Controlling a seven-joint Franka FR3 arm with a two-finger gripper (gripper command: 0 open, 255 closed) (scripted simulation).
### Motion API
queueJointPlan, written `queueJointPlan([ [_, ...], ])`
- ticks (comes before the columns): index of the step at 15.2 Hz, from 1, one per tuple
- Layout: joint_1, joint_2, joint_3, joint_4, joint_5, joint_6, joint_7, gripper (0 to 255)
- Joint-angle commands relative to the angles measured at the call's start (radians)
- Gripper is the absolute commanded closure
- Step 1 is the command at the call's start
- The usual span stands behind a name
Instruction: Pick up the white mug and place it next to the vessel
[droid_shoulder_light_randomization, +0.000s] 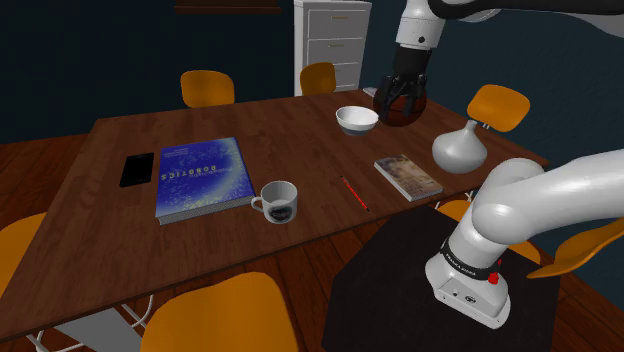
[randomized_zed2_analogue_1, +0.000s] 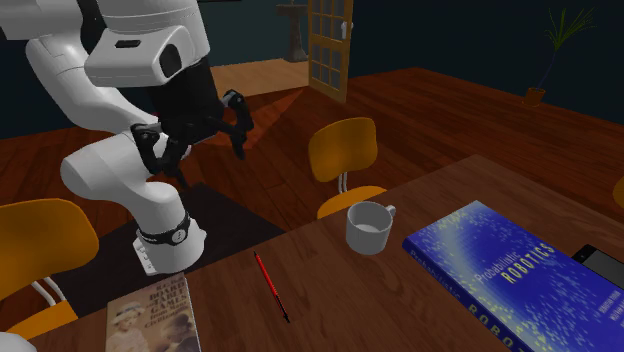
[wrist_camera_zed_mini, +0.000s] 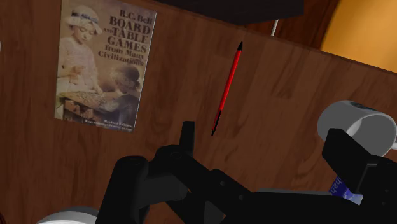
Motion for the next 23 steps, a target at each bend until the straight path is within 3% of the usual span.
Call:
queueJointPlan([
  [1, 0.000, 0.000, 0.000, 0.000, 0.000, 0.000, 0.000, 0],
  [14, 0.074, 0.297, 0.214, -0.051, 0.091, 0.386, 0.193, 0],
  [23, 0.094, 0.611, 0.345, 0.054, 0.046, 0.613, 0.356, 0],
])
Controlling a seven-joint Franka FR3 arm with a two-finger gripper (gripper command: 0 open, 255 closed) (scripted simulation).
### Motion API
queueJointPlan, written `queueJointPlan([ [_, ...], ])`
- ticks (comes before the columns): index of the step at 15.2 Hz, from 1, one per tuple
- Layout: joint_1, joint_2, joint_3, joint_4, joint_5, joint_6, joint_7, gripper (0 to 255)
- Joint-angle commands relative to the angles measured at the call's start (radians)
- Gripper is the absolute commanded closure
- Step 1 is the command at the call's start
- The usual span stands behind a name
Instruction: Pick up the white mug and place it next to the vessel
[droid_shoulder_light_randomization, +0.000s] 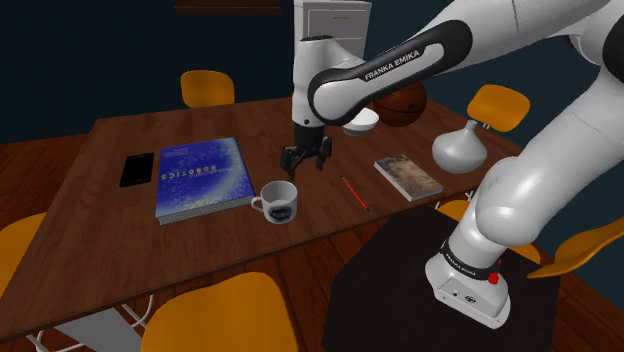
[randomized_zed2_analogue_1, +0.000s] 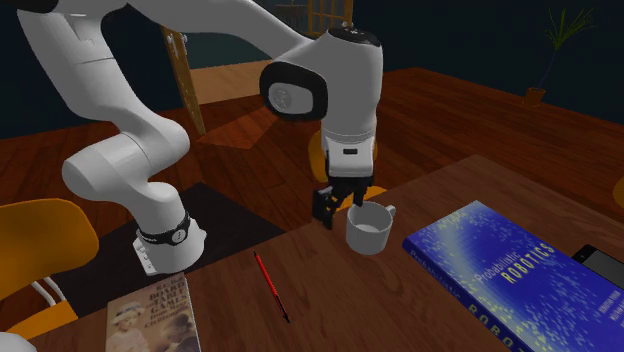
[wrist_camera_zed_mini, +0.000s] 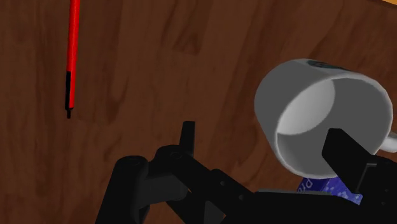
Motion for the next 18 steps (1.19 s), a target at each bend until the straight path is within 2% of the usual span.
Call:
queueJointPlan([
  [1, 0.002, 0.073, 0.022, 0.036, -0.025, 0.039, 0.040, 0],
  [3, 0.005, 0.115, 0.033, 0.057, -0.043, 0.060, 0.064, 0],
  [10, 0.006, 0.180, 0.040, 0.015, -0.062, 0.165, 0.080, 0],
  [18, 0.006, 0.180, 0.040, 0.015, -0.062, 0.165, 0.080, 0],
])
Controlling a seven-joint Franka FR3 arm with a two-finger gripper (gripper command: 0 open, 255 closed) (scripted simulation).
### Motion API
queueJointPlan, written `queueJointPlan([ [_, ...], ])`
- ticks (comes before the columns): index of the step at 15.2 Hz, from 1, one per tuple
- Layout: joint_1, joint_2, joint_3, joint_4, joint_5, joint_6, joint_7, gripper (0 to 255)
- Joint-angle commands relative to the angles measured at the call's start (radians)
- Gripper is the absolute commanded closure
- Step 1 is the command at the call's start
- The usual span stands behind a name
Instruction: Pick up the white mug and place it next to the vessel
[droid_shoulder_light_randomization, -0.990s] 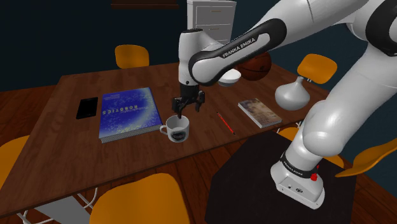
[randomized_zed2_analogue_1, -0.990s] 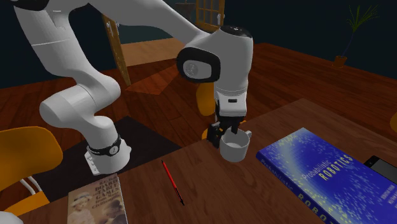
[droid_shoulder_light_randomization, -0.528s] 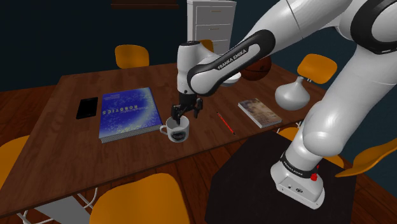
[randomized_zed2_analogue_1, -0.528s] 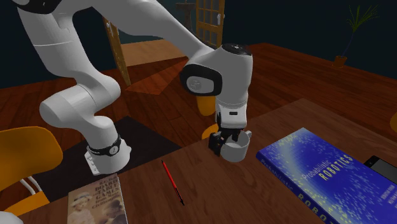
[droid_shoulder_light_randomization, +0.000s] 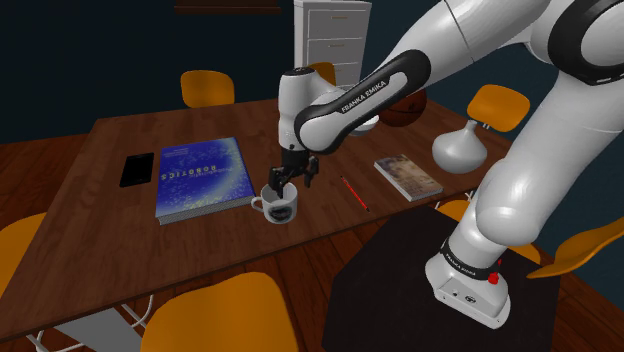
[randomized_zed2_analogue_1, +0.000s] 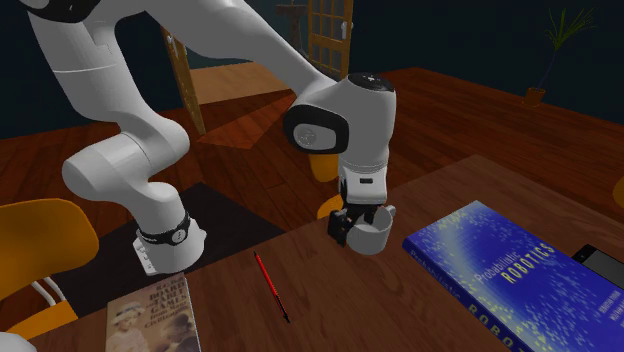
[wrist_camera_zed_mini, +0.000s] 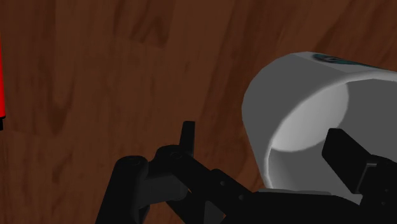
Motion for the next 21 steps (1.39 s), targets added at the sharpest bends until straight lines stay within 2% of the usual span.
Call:
queueJointPlan([
  [1, 0.000, 0.000, 0.000, 0.000, 0.000, 0.000, 0.000, 255],
  [10, 0.000, 0.000, 0.000, 0.000, 0.000, 0.000, 0.000, 255],
  [21, 0.000, -0.086, -0.007, 0.070, 0.024, -0.153, -0.016, 255],
])
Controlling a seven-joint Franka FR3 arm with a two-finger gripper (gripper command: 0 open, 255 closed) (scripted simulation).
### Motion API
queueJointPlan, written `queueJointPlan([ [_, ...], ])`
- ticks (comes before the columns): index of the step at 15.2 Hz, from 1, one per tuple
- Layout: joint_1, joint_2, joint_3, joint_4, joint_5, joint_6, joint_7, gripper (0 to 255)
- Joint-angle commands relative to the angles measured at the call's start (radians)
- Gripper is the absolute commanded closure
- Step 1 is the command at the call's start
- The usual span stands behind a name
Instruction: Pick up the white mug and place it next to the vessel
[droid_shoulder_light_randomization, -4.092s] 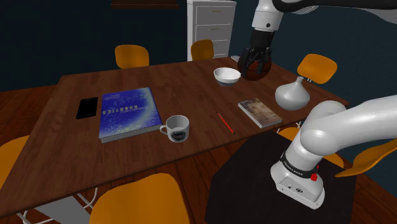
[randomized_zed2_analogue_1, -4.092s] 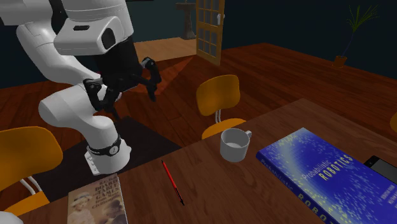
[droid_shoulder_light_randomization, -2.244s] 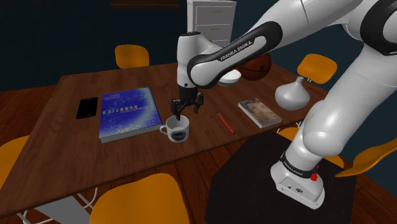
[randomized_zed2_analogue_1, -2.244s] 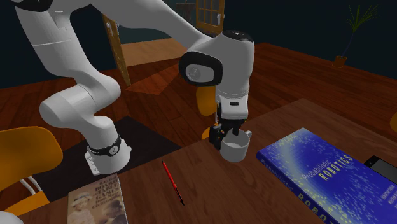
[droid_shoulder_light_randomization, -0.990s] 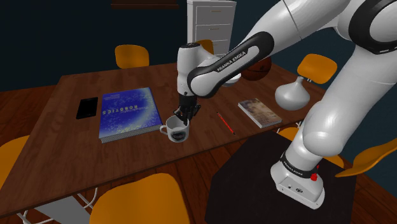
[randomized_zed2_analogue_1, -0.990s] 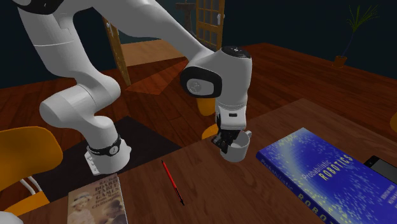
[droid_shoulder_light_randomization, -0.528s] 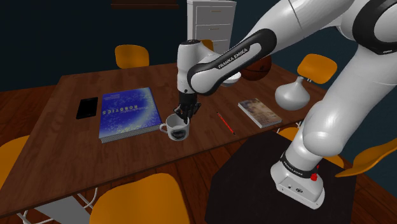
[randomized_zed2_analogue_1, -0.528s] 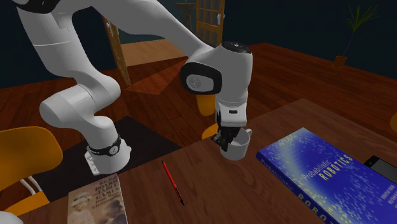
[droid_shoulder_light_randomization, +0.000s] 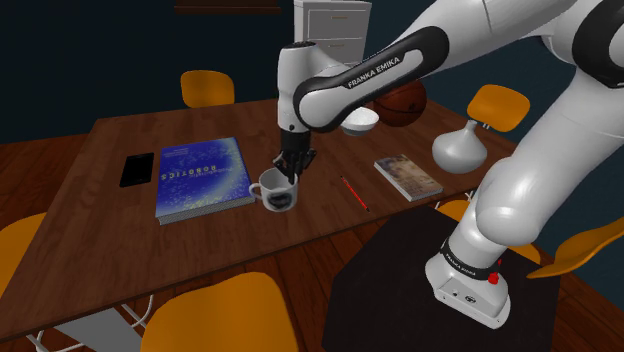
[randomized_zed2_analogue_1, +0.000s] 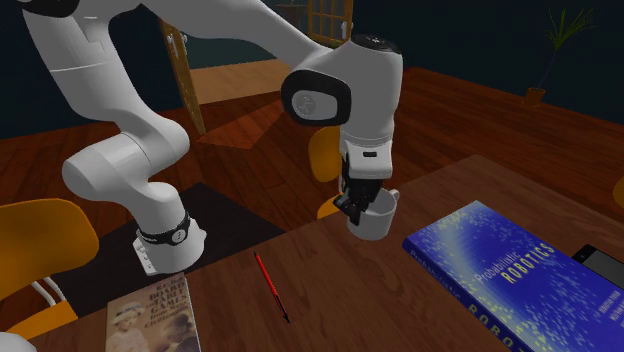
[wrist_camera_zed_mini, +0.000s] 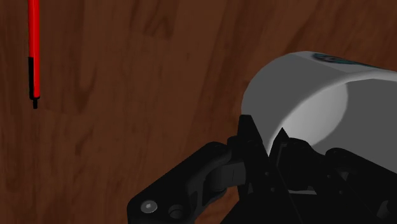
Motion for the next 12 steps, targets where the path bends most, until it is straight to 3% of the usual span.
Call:
queueJointPlan([
  [1, 0.000, -0.015, -0.002, 0.019, 0.003, -0.033, -0.002, 255],
  [12, -0.002, -0.069, -0.012, 0.117, 0.012, -0.185, -0.008, 255],
])
